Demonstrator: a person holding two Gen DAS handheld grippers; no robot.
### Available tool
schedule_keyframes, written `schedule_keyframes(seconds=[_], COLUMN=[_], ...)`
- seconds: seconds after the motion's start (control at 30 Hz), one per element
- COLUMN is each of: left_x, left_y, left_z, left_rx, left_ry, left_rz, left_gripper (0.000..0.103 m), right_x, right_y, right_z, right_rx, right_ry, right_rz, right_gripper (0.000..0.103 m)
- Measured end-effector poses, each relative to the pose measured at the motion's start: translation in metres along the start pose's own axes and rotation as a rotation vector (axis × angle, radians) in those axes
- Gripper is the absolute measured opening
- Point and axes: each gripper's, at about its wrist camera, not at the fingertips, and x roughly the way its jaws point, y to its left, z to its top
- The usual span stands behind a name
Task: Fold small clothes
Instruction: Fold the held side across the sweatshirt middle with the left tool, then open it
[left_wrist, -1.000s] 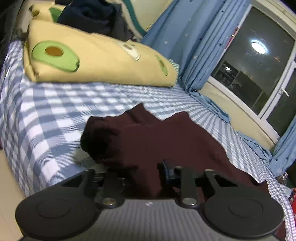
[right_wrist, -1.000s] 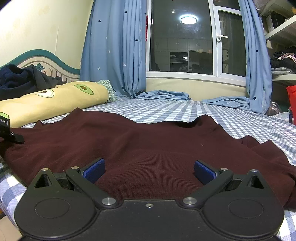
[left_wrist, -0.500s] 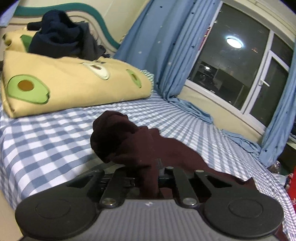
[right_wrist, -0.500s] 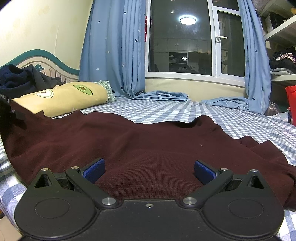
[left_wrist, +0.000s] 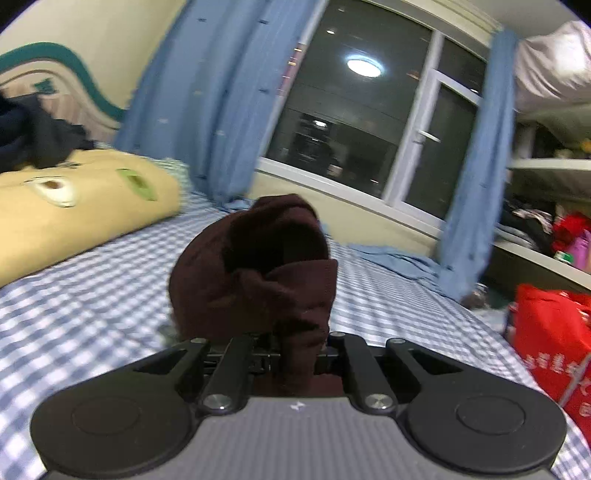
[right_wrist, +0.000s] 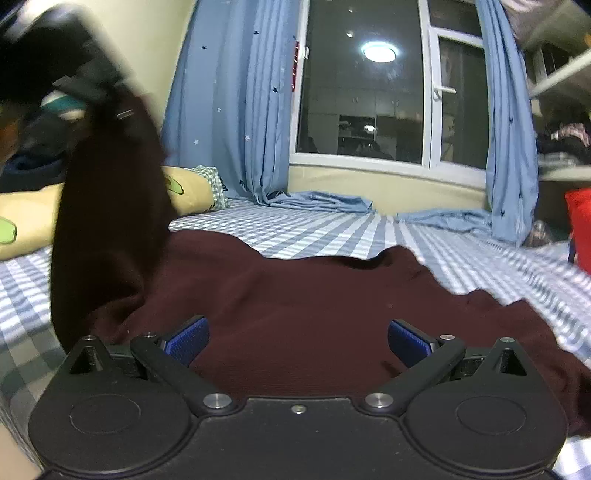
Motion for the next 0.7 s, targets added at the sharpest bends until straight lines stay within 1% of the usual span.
schedule_keyframes(seconds=[0.17,0.27,0.37,0.5,0.57,0.7], left_x=[0.013,0.021,0.029,0.042,0.045,0.057], left_y=[-0.044,-0.072,-0.105,-0.148,-0.168,-0.192], left_z=[-0.002,-0.007,-0.018,-0.040,-0.054,-0.089], left_rx=[0.036,0.076,0.118,0.162,0.193,0.254], left_ry=[0.002,0.013,0.040,0.109,0.134,0.194], left_rz=[-0.071,-0.113,-0.163,-0.250,-0.273,-0.280], left_gripper=[0.009,0.009,0.009,0.009,0.009,0.009], right_x=[-0.021,-0.033,-0.048,-0.068,-0.078,-0.094], right_y=[-0.018,-0.032,-0.051,-0.070,-0.082,-0.103], right_z=[-0.001,-0.005,-0.011,-0.024,-0.033,-0.051], right_rx=[0.005,-0.002,0.005,-0.054,-0.059,-0.014], right_ry=[-0.021,-0.024,-0.044,-0.059,-0.046,-0.006], right_rz=[-0.017,-0.095,-0.154,-0.273,-0.323,-0.340], right_gripper=[0.102,0.103,0.103,0.103,0.103,0.103])
